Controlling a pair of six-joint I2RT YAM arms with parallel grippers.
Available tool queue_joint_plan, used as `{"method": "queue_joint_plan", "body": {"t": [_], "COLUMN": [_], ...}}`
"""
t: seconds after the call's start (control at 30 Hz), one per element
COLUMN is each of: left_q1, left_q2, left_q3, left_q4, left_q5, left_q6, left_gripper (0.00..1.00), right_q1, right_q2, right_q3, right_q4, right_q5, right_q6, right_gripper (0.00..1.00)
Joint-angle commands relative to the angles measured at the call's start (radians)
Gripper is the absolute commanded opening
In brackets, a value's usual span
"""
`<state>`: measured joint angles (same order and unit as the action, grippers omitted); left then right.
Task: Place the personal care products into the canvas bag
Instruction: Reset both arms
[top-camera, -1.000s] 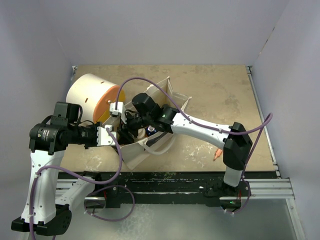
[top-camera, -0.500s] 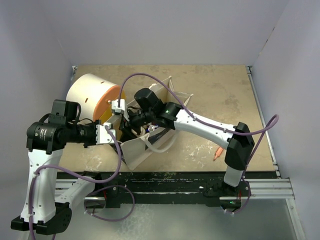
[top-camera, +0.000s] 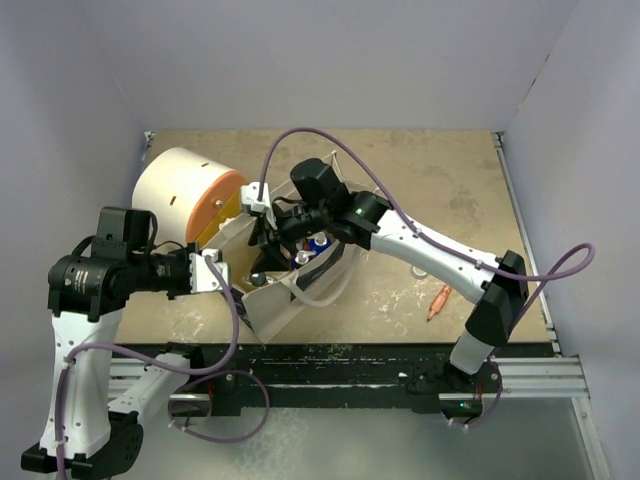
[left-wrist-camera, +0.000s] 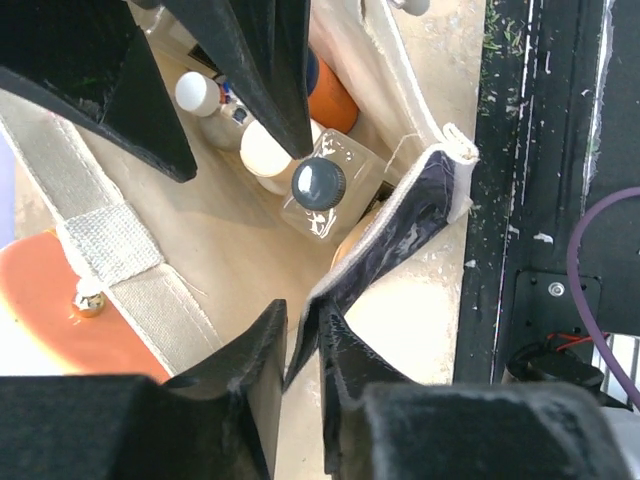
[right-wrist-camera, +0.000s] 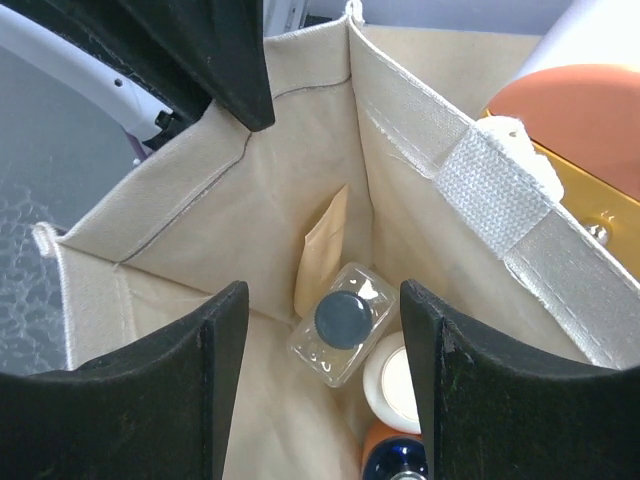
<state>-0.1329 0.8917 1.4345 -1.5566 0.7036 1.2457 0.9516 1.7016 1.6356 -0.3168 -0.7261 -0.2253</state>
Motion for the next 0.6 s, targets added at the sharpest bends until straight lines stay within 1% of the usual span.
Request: {"method": "queue_joint_plan", "body": {"t": [0.0, 0.17, 0.23, 0.4, 0.53, 0.57], "left_q1": [0.003, 0.003, 0.003, 0.003, 0.003, 0.003], "left_q2": [-0.025, -0.029, -0.031, -0.037, -0.044, -0.048], "left_q3": [0.006, 0.043, 0.055, 0.071, 0.084, 0.084], "left_q4": [0.044, 0.071, 0.075, 0.12, 0.194, 0.221], "left_q5": [0.048, 0.009, 0.0, -0.025, -0.037, -0.051], "left_q6": [-0.059, -0.136, -0.143, -0.208, -0.295, -0.321], "left_gripper": [0.26, 0.36, 0.49, 0.75, 0.94, 0.97], "right_q1": [-0.038, -0.162, -0.217, -0.342, -0.447, -0.483], "right_q2": [-0.1, -0.207, -0.246, -0.337, -0.4, -0.415], "right_q3": [0.025, -0.007, -0.016, -0.056, -0.095, -0.105], "right_q4": [-0.015, 0.019, 0.032, 0.067, 0.084, 0.087], "right_q5": [-0.017, 0.011, 0.018, 0.054, 0.1, 0.102], "right_q6": [-0.038, -0.025, -0.014, 0.018, 0.042, 0.049], "right_gripper": [0.64, 0.64, 0.65, 0.65, 0.66, 0.66]}}
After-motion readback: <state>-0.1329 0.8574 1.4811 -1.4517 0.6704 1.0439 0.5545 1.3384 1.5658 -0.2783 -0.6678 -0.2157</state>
